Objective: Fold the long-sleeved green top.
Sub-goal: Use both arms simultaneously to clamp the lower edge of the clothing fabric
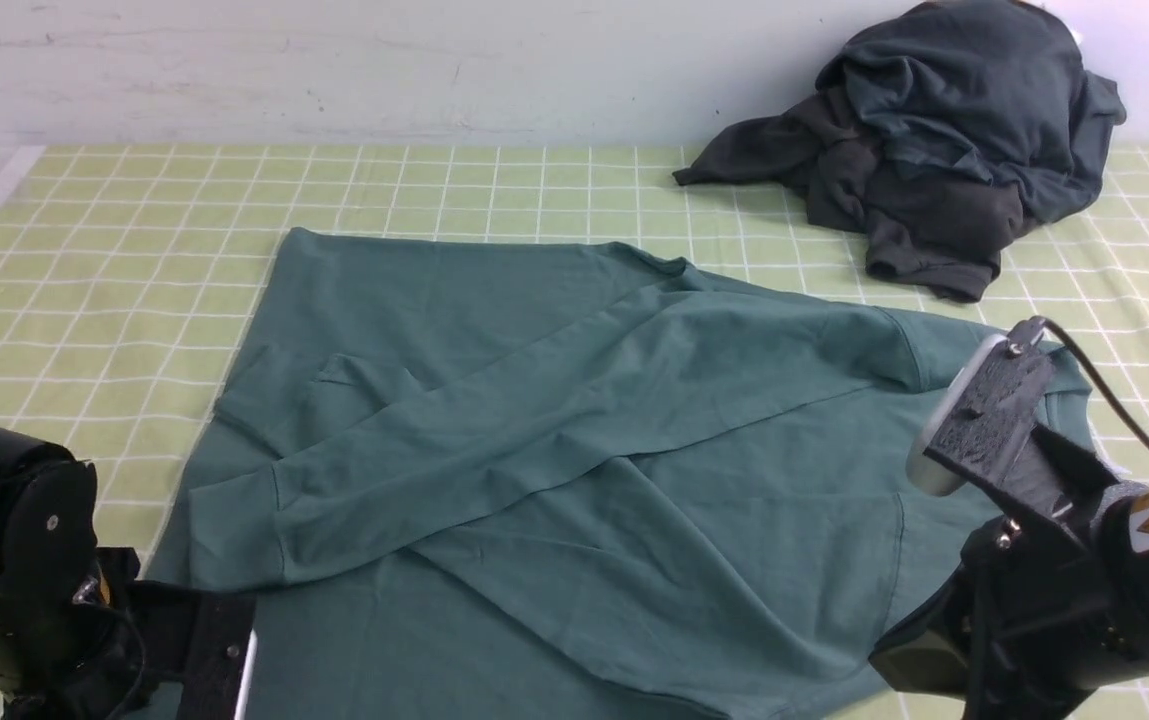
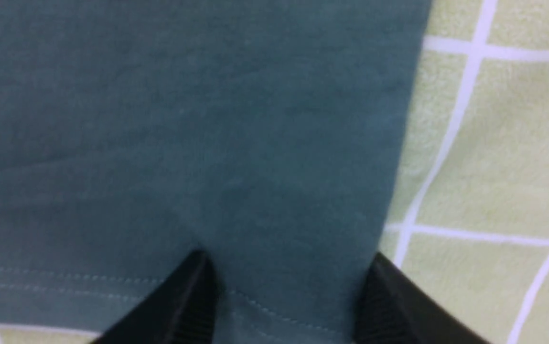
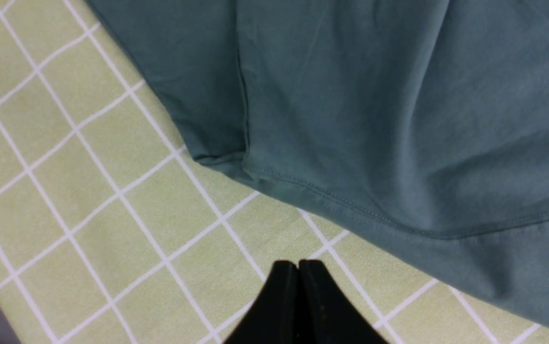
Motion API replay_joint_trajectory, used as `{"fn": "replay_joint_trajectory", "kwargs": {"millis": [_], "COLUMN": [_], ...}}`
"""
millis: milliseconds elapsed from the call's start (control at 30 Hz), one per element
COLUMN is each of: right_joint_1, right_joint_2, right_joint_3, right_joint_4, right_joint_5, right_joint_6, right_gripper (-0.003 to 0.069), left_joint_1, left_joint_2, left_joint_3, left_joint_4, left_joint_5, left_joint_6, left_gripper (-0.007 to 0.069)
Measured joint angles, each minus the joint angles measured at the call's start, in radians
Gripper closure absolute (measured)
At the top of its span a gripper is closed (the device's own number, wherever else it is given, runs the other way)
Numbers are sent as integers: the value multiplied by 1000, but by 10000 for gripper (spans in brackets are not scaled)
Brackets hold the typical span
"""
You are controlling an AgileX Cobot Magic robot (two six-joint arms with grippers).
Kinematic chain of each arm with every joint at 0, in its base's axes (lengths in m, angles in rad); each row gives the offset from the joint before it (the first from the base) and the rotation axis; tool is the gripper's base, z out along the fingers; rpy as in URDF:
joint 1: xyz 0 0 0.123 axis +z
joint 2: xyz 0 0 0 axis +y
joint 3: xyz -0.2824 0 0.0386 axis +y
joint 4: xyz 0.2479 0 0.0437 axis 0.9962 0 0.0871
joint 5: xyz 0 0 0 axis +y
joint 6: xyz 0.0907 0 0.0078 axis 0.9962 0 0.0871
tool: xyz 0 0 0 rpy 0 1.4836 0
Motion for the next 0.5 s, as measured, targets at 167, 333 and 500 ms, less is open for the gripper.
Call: {"fn": "replay_joint_trajectory", "kwargs": {"millis": [167, 333, 500], "right_joint_1": [0, 0, 0], "right_joint_2": [0, 0, -13], "right_joint_3": [0, 0, 0], "right_joint_4": [10, 27, 25], "right_joint_5": [0, 0, 1], "right_joint_6": [-14, -22, -35], "right_gripper": [673, 673, 673], "left_joint_1": [0, 0, 0], "left_joint_2": [-35, -125, -182], "left_joint_3": [6, 8, 8], "left_joint_4": [19, 3, -16], "left_joint_5": [12, 23, 23], "left_joint_6": [-42, -57, -141], "left_gripper": [510, 608, 608]}}
